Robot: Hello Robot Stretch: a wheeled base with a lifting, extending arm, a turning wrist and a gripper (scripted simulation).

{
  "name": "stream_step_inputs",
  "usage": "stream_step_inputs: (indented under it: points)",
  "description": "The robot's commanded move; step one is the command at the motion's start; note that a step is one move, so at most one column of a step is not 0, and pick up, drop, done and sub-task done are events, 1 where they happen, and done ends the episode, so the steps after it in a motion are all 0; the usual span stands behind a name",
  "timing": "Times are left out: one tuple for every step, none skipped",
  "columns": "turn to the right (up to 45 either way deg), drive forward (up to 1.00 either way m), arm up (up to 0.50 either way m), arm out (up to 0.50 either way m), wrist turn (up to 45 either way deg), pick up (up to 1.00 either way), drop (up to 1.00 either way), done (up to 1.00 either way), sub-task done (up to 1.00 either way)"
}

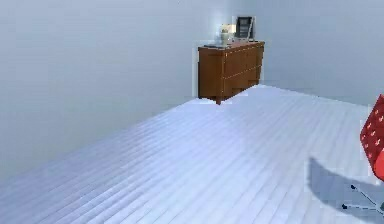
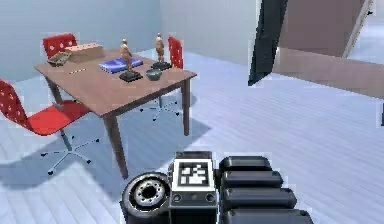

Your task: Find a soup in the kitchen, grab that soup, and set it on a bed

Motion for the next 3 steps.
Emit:
stream_step_inputs:
  points:
    - [45.0,0.0,0.0,0.0,0.0,0.0,0.0,0.0,0.0]
    - [27.0,0.0,0.0,0.0,0.0,0.0,0.0,0.0,0.0]
    - [0.0,0.05,0.0,0.0,0.0,0.0,0.0,0.0,0.0]
